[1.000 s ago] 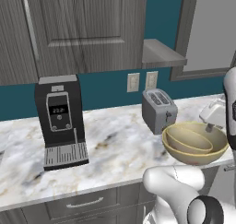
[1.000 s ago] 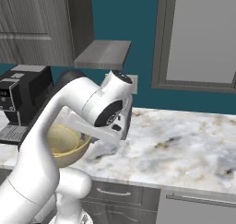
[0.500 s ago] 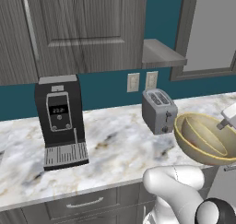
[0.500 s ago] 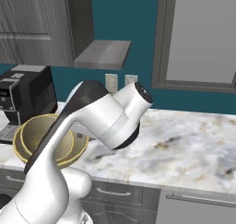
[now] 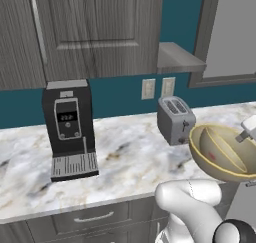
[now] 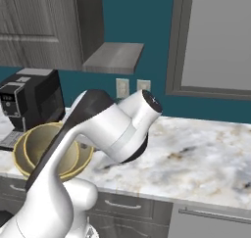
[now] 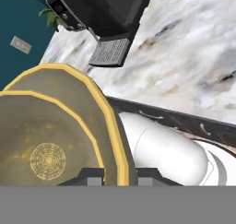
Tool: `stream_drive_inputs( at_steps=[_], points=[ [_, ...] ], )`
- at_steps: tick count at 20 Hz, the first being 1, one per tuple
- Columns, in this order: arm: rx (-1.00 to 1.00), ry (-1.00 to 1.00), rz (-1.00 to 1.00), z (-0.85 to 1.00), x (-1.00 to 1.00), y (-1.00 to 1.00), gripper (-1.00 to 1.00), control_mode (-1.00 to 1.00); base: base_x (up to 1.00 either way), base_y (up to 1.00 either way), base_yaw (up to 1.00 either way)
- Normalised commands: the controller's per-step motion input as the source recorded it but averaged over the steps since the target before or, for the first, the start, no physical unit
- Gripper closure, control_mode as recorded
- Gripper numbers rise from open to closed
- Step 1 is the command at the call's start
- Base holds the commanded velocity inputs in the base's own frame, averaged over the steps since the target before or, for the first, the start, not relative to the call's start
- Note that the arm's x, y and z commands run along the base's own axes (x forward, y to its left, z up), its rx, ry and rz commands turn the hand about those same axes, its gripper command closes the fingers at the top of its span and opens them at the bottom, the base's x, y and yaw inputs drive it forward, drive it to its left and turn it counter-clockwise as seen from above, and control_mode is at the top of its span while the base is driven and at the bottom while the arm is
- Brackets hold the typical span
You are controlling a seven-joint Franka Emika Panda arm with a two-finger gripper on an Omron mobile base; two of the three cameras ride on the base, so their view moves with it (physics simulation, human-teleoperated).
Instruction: Pick up the bowls on the counter and stack them on top of one another in the open cabinet. Place the smaller bowl on top of the larger bowl.
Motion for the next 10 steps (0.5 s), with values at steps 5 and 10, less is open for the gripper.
stream_drive_inputs(
  at_steps=[5,10],
  points=[
    [0.00,0.00,0.00,0.00,0.00,0.00,1.00,1.00,-0.14,0.14,0.43],
    [0.00,0.00,0.00,0.00,0.00,0.00,1.00,1.00,-0.10,0.08,0.47]
  ],
)
